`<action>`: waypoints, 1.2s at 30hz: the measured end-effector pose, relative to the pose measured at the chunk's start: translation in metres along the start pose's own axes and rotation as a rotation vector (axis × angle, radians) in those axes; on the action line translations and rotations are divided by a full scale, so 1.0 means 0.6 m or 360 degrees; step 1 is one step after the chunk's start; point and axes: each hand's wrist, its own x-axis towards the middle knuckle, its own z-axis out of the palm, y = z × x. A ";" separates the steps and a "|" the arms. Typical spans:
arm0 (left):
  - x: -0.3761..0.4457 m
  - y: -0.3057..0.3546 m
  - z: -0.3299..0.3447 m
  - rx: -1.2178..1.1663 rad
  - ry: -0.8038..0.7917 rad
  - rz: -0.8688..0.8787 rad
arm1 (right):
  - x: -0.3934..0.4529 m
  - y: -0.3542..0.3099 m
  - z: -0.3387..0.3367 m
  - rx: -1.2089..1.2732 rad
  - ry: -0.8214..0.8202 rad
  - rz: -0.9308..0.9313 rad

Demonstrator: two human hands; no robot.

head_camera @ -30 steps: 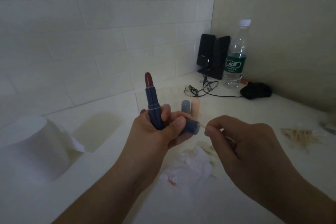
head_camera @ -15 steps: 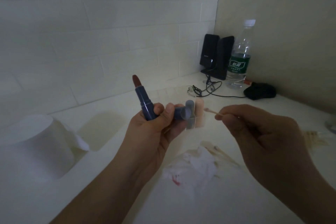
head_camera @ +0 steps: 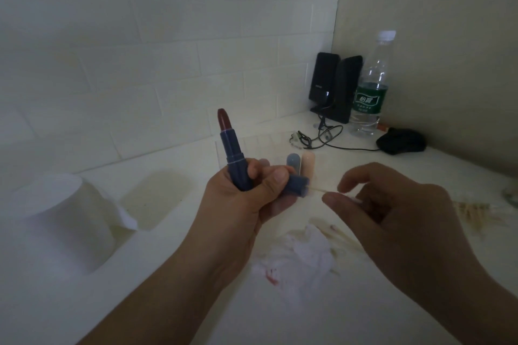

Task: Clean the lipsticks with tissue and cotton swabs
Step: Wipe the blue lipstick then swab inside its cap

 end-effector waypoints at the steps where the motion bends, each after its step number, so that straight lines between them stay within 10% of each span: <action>1: 0.000 -0.001 -0.001 0.0030 0.0000 0.0015 | 0.000 -0.001 0.001 -0.0010 -0.0002 -0.0011; 36: -0.005 -0.005 -0.003 0.0221 -0.0061 0.0093 | -0.003 -0.008 0.011 0.0213 -0.0339 0.0212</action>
